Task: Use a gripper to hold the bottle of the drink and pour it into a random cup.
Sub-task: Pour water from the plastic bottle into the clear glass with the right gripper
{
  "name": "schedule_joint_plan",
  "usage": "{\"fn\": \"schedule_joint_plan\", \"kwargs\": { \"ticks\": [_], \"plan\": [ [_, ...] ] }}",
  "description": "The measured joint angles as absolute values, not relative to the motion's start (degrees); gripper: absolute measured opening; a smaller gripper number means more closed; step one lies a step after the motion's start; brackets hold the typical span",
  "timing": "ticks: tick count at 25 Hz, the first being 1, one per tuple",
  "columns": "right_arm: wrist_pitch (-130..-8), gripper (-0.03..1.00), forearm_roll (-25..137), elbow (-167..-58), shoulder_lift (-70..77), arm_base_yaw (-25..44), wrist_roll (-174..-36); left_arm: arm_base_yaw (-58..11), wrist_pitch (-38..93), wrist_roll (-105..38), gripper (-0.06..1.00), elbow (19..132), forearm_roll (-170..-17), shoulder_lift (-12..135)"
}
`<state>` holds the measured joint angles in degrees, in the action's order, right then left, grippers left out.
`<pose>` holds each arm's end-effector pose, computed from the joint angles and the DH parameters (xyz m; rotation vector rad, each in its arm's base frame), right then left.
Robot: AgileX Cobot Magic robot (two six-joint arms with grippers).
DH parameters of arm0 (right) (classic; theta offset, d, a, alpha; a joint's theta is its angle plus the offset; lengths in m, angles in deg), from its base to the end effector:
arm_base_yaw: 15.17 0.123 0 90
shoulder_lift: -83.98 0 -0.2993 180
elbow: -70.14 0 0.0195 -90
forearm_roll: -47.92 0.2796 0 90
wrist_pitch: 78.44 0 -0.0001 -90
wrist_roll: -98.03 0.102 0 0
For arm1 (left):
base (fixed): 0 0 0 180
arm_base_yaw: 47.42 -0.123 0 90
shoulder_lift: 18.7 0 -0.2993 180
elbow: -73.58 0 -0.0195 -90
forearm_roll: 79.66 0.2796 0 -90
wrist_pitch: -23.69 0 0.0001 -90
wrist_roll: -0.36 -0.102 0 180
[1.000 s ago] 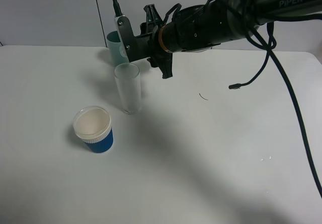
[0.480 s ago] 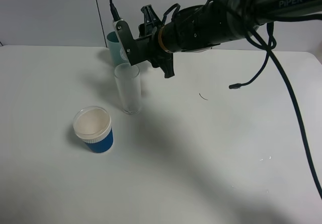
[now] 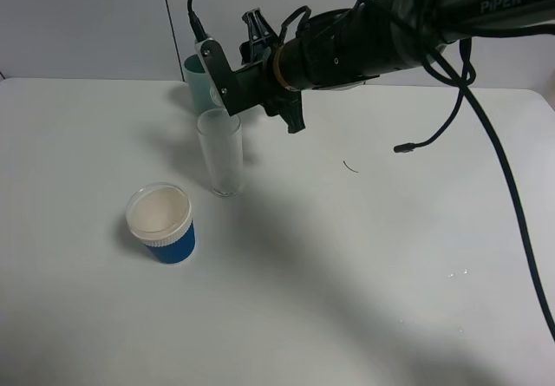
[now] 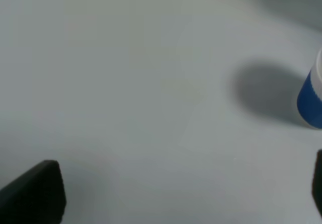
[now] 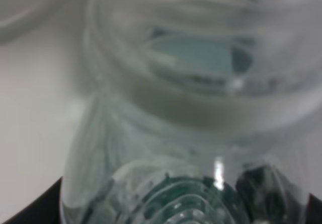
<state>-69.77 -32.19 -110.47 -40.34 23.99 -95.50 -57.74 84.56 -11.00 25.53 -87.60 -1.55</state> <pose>0.3931 0.3005 0.1731 -2.0378 0.9883 -0.6861 0.0432 -0.0046 0.2869 0.0134 2.1912 0.0422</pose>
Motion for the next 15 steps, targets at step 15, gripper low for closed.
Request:
{"fn": "schedule_joint_plan", "kwargs": {
  "ticks": [15],
  "plan": [
    [-69.60, 0.56, -33.04, -111.74, -40.28, 24.17, -97.99, -57.74, 84.56, -11.00, 0.99, 25.53, -87.60, -1.55]
  ]
}}
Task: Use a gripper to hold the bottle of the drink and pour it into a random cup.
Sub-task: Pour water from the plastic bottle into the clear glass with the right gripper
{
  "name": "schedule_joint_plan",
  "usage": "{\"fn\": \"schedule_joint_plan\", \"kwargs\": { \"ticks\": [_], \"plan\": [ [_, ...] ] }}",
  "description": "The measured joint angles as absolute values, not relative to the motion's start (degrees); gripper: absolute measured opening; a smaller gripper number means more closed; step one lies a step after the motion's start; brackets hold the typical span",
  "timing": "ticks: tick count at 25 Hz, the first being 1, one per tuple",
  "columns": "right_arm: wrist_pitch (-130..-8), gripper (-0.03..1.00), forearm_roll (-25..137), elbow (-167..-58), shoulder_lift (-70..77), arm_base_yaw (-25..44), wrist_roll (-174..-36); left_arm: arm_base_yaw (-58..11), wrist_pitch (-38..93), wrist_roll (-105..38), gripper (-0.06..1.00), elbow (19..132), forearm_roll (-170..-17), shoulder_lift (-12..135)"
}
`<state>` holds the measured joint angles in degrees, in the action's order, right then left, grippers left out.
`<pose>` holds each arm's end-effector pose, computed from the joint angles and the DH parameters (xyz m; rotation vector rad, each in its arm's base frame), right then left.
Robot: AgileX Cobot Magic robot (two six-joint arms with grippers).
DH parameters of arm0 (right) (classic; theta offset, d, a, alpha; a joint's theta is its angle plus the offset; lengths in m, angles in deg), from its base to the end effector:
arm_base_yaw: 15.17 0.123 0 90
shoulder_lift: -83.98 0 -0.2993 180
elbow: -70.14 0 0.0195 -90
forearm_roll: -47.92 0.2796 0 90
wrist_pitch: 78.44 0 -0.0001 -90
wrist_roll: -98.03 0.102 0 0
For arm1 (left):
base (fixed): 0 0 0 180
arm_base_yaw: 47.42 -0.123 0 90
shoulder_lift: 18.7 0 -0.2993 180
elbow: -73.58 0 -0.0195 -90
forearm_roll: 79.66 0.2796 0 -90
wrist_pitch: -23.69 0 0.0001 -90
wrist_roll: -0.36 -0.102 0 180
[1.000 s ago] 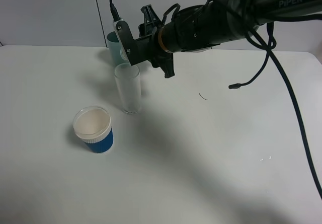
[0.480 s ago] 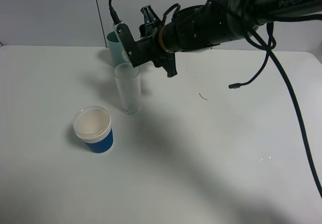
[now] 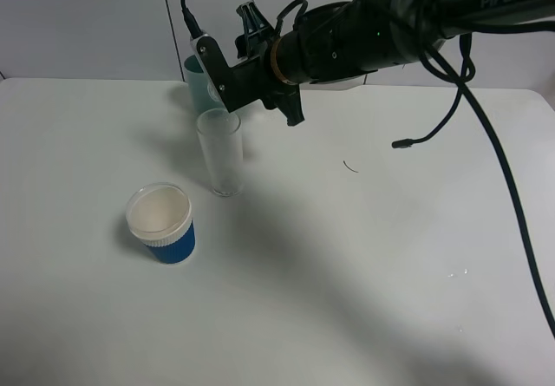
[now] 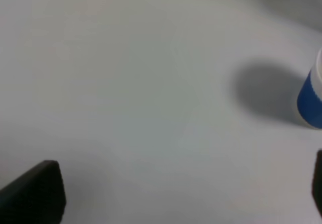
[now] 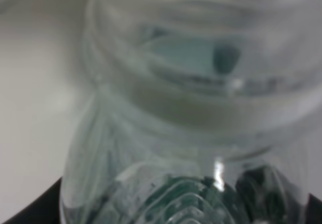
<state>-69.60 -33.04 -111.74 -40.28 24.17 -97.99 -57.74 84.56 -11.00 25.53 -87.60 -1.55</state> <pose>0.3957 0.3042 0.1810 -2.0502 0.9226 -0.7278 0.0432 -0.0046 0.2869 0.0134 2.1912 0.0422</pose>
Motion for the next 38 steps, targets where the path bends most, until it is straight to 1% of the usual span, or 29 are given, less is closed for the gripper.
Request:
{"fn": "schedule_joint_plan", "kwargs": {
  "ticks": [38],
  "plan": [
    [-68.19, 0.56, -34.11, -111.74, -40.28, 24.19, -103.39, -57.74, 84.56, -11.00, 0.99, 25.53, -87.60, -1.55]
  ]
}}
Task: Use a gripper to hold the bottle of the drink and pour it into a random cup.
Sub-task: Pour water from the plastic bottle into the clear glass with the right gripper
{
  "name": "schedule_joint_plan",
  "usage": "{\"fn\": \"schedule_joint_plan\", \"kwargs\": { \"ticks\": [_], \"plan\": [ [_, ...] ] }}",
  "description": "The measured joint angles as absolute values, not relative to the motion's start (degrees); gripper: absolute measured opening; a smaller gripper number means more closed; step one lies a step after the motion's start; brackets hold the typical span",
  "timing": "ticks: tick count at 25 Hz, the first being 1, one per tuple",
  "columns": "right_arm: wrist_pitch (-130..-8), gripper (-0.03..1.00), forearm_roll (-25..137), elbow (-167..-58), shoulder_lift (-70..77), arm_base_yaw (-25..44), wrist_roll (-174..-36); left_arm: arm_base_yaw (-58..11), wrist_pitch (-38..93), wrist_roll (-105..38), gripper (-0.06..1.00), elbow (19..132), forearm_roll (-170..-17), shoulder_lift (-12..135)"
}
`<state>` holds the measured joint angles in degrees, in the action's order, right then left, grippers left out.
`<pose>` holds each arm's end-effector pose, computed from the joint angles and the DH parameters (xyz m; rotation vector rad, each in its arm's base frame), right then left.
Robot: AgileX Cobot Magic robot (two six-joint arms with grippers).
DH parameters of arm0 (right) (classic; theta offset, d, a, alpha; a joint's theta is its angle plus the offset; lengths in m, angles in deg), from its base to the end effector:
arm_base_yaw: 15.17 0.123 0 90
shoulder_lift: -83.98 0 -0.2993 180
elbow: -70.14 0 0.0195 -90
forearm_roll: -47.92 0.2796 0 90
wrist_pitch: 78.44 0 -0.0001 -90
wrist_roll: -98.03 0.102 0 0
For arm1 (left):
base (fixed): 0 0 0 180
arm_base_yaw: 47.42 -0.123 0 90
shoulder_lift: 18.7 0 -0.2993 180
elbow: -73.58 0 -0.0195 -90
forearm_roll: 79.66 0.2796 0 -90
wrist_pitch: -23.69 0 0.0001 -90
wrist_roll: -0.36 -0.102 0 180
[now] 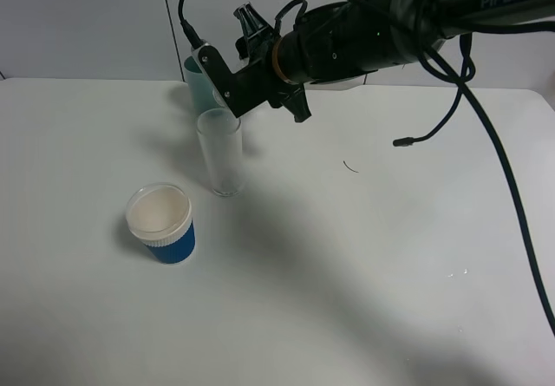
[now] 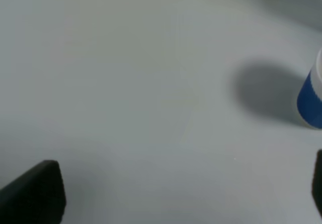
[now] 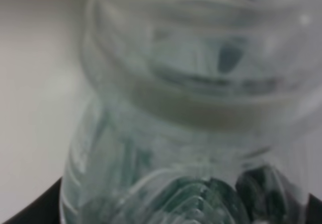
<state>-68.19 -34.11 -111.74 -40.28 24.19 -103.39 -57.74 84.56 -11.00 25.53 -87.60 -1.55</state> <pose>0.3969 0.3021 0.1812 -2.1154 0.8279 -0.8124 0.0432 -0.0046 0.2869 0.0134 2.1912 0.0422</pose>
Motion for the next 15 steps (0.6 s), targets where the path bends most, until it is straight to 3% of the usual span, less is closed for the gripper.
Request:
{"fn": "schedule_joint_plan", "kwargs": {
  "ticks": [15],
  "plan": [
    [-68.17, 0.56, -34.55, -111.74, -40.28, 24.41, -103.52, -57.74, 84.56, -11.00, 0.99, 25.53, -87.60, -1.55]
  ]
}}
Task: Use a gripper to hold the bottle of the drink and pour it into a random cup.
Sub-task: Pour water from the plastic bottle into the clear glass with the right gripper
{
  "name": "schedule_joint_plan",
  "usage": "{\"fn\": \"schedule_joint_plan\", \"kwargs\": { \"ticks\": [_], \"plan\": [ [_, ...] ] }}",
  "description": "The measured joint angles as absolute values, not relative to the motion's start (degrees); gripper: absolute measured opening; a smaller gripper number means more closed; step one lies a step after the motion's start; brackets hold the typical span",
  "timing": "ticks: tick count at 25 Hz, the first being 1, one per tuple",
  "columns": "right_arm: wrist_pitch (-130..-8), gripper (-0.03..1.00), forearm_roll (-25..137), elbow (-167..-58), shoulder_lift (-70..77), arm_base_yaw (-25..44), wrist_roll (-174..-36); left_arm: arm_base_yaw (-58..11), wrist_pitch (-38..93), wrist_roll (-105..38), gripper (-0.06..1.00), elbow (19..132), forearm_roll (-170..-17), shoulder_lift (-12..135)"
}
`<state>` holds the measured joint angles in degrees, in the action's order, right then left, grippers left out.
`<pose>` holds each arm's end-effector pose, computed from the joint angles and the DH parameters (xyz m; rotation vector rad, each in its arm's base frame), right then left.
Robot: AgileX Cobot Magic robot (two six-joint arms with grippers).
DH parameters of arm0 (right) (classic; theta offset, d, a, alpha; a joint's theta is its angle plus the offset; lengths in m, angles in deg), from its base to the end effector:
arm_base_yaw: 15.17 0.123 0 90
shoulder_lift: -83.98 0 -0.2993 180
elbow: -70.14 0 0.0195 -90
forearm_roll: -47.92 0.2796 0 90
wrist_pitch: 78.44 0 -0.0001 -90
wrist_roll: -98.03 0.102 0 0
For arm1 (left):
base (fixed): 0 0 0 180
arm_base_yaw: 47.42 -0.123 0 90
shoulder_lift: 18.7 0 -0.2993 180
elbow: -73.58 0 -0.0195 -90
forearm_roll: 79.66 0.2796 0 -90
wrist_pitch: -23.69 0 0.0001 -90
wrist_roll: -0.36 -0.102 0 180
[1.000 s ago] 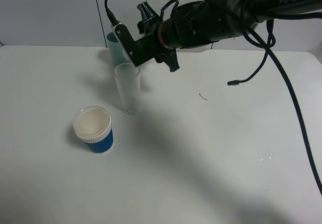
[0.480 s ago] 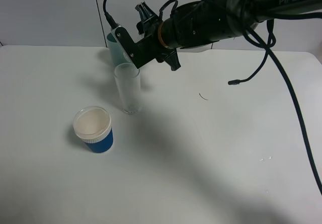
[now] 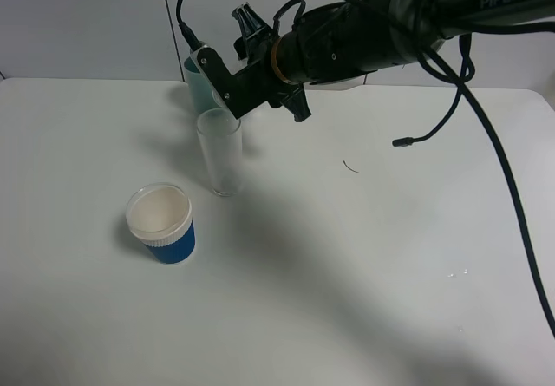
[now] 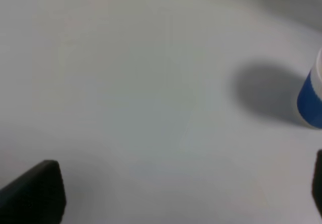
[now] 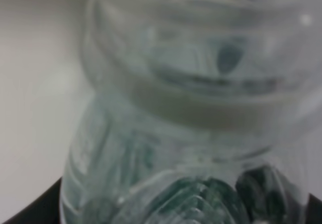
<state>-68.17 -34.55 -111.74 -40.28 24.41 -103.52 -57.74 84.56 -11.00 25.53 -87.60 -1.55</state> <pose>0.3958 0.3037 0.1813 -2.1208 0.8135 -0.8167 0.0432 -0.0046 0.2869 0.0134 2.1912 0.0422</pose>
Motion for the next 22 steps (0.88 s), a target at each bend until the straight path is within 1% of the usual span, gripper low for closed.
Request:
{"fn": "schedule_joint_plan", "kwargs": {
  "ticks": [22],
  "plan": [
    [-68.17, 0.56, -34.61, -111.77, -40.28, 25.42, -107.42, -57.74, 84.56, -11.00, 0.99, 25.53, -87.60, -1.55]
  ]
}}
